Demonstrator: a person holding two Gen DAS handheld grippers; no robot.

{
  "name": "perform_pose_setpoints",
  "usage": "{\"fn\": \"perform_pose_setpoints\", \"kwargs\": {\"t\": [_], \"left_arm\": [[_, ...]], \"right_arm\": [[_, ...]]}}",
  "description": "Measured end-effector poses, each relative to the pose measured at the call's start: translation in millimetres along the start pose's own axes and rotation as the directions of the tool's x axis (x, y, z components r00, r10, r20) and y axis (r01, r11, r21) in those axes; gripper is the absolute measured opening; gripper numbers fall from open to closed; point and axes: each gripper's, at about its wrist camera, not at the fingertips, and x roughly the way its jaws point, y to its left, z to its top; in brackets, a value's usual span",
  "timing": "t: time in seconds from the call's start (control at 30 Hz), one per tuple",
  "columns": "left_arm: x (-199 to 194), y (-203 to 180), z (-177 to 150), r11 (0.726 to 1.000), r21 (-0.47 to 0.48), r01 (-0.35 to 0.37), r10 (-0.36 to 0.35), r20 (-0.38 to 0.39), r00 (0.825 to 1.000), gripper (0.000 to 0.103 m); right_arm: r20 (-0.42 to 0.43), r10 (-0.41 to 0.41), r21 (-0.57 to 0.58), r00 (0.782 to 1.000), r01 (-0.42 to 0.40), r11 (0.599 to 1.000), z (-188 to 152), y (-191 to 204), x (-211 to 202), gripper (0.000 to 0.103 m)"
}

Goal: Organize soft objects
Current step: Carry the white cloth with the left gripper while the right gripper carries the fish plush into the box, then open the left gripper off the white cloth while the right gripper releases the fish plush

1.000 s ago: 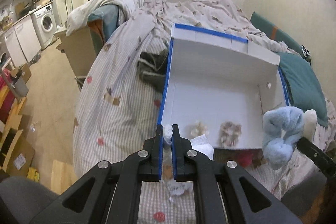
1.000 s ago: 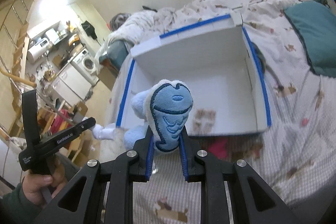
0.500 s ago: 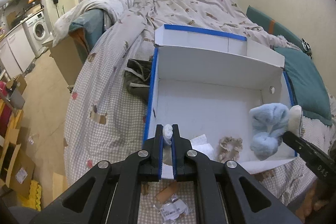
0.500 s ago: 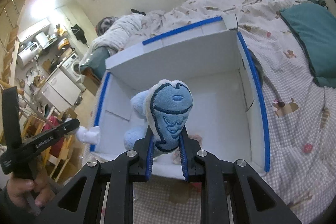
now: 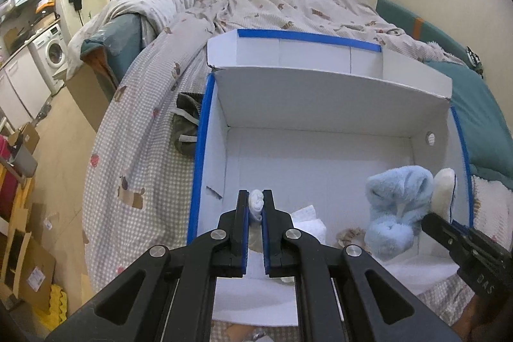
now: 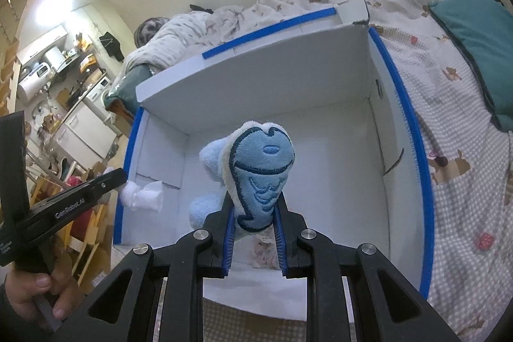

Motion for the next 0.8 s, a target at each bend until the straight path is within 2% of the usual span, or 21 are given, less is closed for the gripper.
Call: {"fn": "perform_pose_setpoints", "kwargs": {"t": [0.5,0.8], "left_arm": [[40.9,-10.2,-17.6,0.999,0.040,-0.010,0.011,-0.046,0.999,0.007],[48.2,-18.6,-28.7,0.998,0.064,-0.008,0.012,-0.061,0.998,0.008]], "right_arm": [[-0.089,-0.038,-0.064,0.995,0.032,0.997,-16.3,9.5,25.0,0.023],[-0.119,-0.077,-0.096,0.990,0.066,0.993,-21.2,10.9,34.6,0.024]]}}
